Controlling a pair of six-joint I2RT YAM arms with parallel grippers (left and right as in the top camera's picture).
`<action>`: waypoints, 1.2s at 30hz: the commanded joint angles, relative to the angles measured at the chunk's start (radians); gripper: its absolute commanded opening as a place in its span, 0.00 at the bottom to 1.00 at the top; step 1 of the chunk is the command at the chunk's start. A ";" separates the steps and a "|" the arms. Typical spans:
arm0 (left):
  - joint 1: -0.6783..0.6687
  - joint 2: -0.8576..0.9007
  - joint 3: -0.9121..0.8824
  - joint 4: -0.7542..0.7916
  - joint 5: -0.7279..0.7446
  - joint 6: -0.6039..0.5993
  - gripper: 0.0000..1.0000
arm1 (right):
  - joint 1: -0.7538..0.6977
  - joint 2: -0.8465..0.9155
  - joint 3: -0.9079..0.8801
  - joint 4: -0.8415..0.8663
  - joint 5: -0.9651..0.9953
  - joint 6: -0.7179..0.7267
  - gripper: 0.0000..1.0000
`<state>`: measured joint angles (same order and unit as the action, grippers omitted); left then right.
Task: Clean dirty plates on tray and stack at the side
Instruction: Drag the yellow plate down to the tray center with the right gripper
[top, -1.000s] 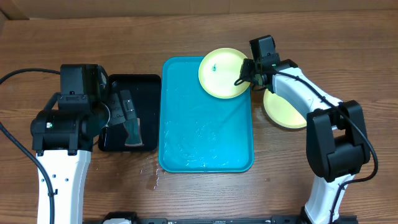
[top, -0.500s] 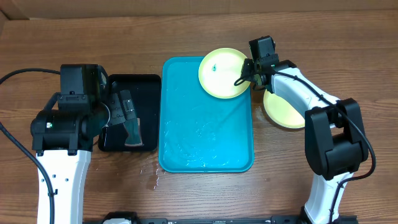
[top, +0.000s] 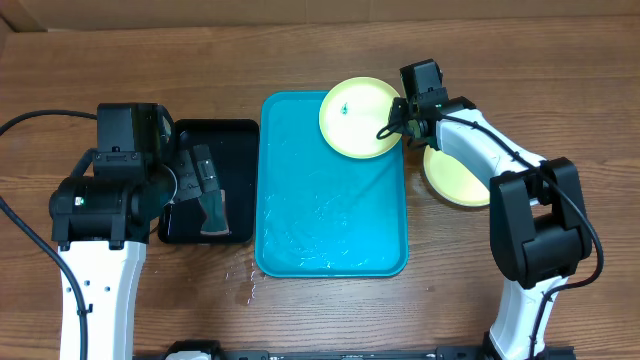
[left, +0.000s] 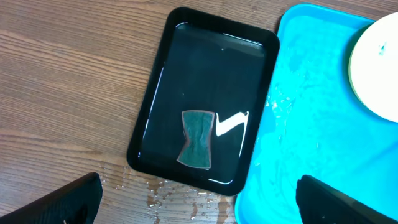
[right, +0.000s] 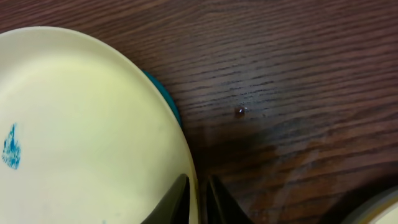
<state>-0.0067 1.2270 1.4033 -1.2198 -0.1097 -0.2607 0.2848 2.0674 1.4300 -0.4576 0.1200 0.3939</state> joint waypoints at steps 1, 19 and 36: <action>0.002 0.003 0.013 0.000 -0.009 -0.016 1.00 | 0.000 0.011 -0.010 0.007 0.014 -0.002 0.08; 0.000 0.003 0.013 0.000 -0.009 -0.016 1.00 | 0.036 0.011 -0.010 -0.135 -0.116 0.004 0.04; 0.001 0.003 0.013 0.000 -0.009 -0.016 1.00 | 0.185 0.010 -0.010 -0.412 -0.231 0.161 0.04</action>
<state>-0.0067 1.2270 1.4033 -1.2198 -0.1097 -0.2604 0.4484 2.0567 1.4418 -0.8310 -0.0727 0.5297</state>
